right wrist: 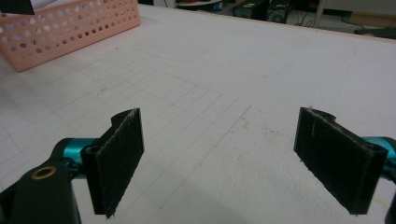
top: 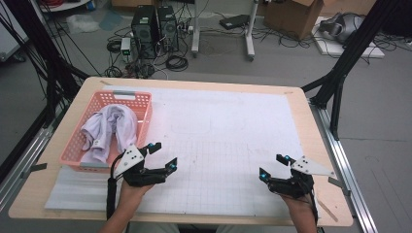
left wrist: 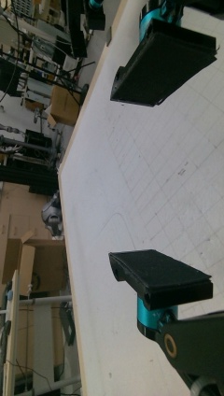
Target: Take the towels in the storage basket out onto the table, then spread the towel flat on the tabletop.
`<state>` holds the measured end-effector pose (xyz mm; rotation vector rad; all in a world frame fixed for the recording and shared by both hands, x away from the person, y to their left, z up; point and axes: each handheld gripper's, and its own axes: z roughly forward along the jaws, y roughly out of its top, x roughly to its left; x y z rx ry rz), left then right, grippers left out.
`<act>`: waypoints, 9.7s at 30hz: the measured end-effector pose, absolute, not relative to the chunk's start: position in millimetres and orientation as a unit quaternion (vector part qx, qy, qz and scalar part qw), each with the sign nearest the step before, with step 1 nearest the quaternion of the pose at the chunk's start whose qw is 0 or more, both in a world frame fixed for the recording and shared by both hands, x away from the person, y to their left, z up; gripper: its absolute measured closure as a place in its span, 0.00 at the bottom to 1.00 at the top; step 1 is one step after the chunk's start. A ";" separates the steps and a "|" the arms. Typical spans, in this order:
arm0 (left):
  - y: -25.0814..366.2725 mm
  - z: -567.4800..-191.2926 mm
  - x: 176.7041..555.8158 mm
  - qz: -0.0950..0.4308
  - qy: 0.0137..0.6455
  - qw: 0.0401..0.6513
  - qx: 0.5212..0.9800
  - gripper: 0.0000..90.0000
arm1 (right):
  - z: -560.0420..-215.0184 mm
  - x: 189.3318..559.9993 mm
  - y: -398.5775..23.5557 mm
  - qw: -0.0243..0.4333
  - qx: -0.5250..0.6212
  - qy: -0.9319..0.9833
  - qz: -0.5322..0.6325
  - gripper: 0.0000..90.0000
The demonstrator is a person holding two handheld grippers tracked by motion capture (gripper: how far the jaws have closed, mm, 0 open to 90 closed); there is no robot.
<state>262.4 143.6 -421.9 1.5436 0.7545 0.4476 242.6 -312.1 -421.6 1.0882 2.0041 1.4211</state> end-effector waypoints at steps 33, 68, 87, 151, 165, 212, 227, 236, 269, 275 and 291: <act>158.0 -404.3 268.5 0.198 0.348 0.620 0.675 0.20 | -423.3 246.9 -310.2 0.212 0.391 0.733 0.514 0.16; 273.0 -339.0 316.5 0.252 0.410 0.574 0.663 0.19 | -422.1 245.6 -308.2 0.191 0.391 0.735 0.520 0.16; 291.9 -387.7 383.7 0.268 0.530 0.388 0.705 0.18 | -426.1 244.1 -311.5 0.192 0.398 0.746 0.498 0.16; 307.2 -359.6 366.4 0.238 0.487 0.537 0.647 0.70 | -425.2 241.3 -314.1 0.194 0.403 0.742 0.500 0.16; 300.7 -331.3 351.0 0.254 0.375 0.634 0.627 0.70 | -424.6 241.9 -312.5 0.195 0.398 0.743 0.502 0.16; 73.7 -356.8 367.3 0.096 0.197 0.636 0.740 0.68 | -425.3 242.5 -315.4 0.194 0.395 0.744 0.502 0.16; 29.2 -411.8 384.1 0.069 0.253 0.583 0.769 0.66 | -427.8 243.3 -316.1 0.192 0.396 0.747 0.499 0.16; 44.7 -406.4 381.8 0.084 0.293 0.593 0.745 0.33 | -428.5 242.9 -316.9 0.191 0.398 0.746 0.499 0.16; 101.6 -399.6 345.0 0.129 0.322 0.595 0.725 0.22 | -427.7 248.4 -311.0 0.196 0.401 0.746 0.495 0.16; 104.6 -406.5 342.4 0.121 0.325 0.588 0.731 0.22 | -428.9 254.5 -306.1 0.206 0.410 0.748 0.479 0.16; 64.7 -441.2 341.4 0.078 0.300 0.497 0.811 0.43 | -446.2 307.6 -249.2 0.141 0.397 0.807 0.413 0.38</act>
